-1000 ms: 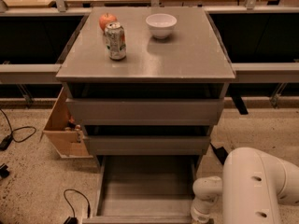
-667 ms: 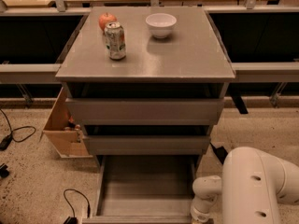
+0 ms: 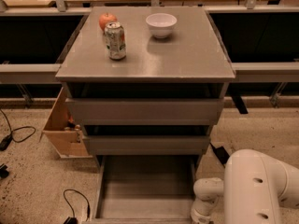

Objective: Open bottom drawer

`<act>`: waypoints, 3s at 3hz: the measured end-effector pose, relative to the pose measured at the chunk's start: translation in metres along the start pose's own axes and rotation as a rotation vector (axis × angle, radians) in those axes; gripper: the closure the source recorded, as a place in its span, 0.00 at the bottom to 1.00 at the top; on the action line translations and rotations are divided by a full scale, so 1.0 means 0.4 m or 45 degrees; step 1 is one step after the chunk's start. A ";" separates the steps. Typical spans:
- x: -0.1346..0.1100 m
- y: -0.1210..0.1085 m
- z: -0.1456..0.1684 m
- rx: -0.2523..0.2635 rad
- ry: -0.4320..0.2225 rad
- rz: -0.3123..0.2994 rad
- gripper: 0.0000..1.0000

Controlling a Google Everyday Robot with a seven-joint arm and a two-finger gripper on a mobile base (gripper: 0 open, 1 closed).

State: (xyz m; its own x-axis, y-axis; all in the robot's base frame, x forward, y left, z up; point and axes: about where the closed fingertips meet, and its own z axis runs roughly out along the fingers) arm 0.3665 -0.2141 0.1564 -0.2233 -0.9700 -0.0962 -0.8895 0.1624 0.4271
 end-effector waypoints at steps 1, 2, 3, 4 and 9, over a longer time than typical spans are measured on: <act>0.003 0.034 0.022 -0.058 -0.027 0.011 1.00; 0.000 0.028 0.012 -0.058 -0.027 0.011 1.00; 0.004 0.040 0.016 -0.085 -0.041 0.021 1.00; 0.004 0.040 0.016 -0.085 -0.042 0.021 0.83; -0.009 0.053 -0.042 -0.035 0.004 0.012 0.00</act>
Offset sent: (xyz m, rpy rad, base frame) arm -0.3360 -0.0680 -0.0453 0.3304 0.7439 -0.0680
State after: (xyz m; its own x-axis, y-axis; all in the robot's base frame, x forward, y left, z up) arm 0.3551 -0.2101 0.1811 -0.2304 -0.9690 -0.0896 -0.8761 0.1665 0.4525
